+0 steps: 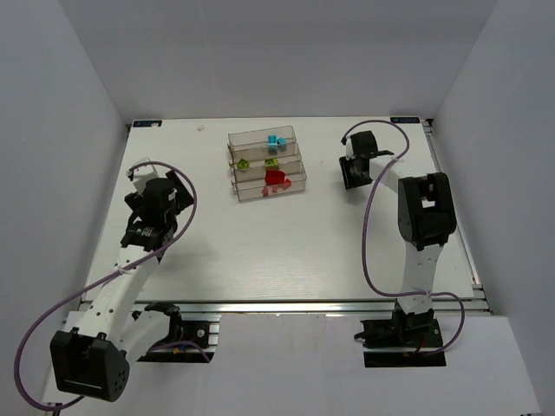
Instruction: Sort the legos into containers by color
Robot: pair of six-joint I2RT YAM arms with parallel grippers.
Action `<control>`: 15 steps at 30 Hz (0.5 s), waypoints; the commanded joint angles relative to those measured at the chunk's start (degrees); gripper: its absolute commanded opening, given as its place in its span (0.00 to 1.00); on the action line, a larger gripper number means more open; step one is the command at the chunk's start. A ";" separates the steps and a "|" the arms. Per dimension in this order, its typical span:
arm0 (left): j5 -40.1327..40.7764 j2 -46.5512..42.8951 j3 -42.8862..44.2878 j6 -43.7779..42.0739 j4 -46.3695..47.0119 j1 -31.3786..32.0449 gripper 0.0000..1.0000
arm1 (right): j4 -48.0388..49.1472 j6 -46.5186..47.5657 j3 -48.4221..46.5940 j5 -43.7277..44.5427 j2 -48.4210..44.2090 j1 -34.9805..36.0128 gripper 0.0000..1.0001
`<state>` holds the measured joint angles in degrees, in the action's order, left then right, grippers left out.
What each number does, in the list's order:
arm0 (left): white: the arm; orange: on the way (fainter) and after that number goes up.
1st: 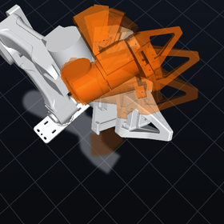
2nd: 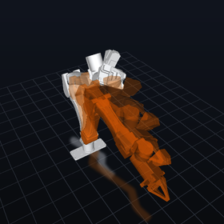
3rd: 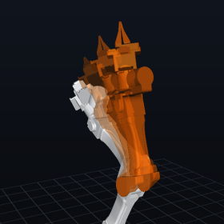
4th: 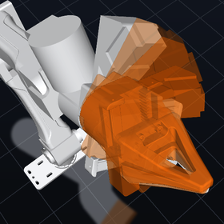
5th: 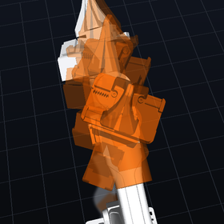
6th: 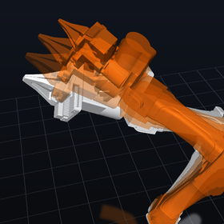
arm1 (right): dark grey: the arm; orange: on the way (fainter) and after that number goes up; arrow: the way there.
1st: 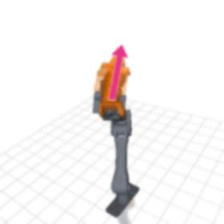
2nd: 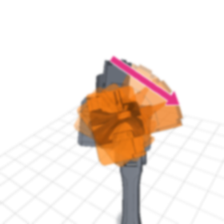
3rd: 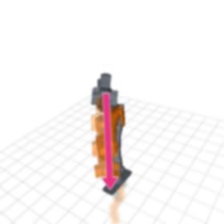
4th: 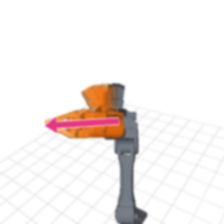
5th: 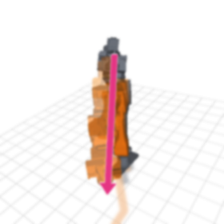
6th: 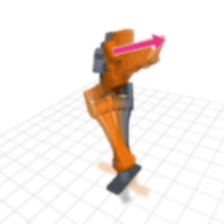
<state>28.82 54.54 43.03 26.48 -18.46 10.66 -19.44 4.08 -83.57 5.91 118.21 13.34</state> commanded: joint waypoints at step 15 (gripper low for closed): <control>7.92 20.42 8.66 22.57 -24.52 -2.21 0.98 | 2.92 47.51 -14.84 -33.08 -3.27 11.08 0.00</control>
<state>34.98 75.40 49.39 45.69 -39.57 9.74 -17.58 42.30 -91.07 -23.11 112.36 22.33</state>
